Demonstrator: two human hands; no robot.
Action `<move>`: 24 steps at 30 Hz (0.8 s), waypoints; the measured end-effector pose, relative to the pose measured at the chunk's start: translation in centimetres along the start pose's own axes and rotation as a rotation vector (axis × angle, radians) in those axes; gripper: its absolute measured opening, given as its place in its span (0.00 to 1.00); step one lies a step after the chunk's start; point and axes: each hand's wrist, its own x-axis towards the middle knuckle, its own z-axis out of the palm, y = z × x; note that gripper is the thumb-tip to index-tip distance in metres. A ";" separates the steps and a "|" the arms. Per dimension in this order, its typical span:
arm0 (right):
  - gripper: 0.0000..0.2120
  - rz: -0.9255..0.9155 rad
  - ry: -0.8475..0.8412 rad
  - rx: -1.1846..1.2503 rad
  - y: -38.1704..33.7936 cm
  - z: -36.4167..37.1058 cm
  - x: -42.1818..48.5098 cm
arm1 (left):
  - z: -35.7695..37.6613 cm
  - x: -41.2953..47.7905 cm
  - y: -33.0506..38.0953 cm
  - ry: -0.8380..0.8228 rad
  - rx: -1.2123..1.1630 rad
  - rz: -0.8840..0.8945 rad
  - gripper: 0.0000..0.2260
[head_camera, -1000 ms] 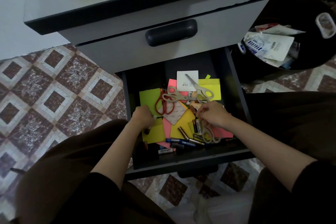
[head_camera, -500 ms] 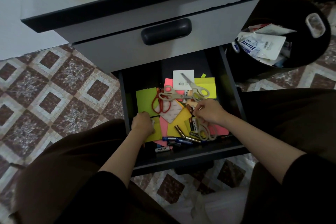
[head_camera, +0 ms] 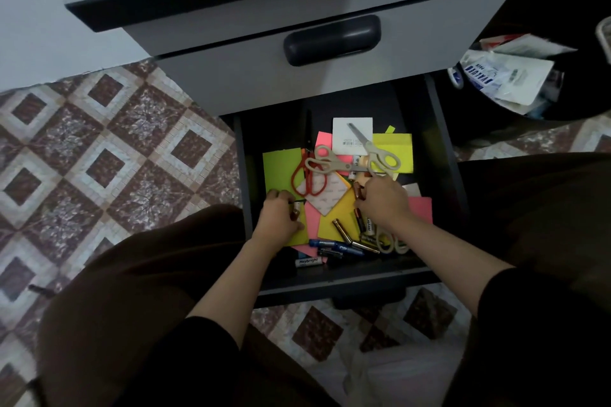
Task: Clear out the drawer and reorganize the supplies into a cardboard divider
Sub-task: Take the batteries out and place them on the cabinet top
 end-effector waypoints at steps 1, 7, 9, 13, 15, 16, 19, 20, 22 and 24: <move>0.09 0.001 -0.001 0.000 -0.2 0.1 0.1 | 0.0 0.0 0.1 0.020 -0.026 -0.010 0.24; 0.10 0.072 -0.027 0.096 -0.2 0.2 0.5 | -0.3 0.1 0.4 0.088 -0.123 -0.079 0.15; 0.08 0.095 -0.017 0.203 0.1 -0.1 0.7 | -0.3 0.4 0.4 0.118 -0.123 -0.072 0.13; 0.10 0.079 -0.063 0.330 0.2 -0.8 1.2 | 0.1 0.6 0.7 0.147 -0.081 -0.069 0.12; 0.12 0.096 -0.158 0.327 0.3 -1.0 1.1 | 0.1 0.4 0.8 0.140 -0.048 -0.086 0.13; 0.12 0.105 -0.212 0.315 0.3 -1.1 1.1 | 0.1 0.4 0.8 0.130 -0.033 -0.095 0.14; 0.06 0.126 -0.317 0.261 0.5 -1.5 0.5 | 0.1 0.2 0.7 0.088 0.001 -0.113 0.17; 0.07 0.138 -0.337 0.255 0.6 -1.6 0.3 | 0.1 0.2 0.7 0.071 0.009 -0.118 0.18; 0.08 0.151 -0.359 0.236 0.9 -1.7 0.1 | 0.0 0.1 0.7 0.036 0.030 -0.125 0.18; 0.06 0.163 -0.367 0.245 1.2 -1.7 0.0 | 0.0 0.1 0.7 0.012 0.055 -0.131 0.18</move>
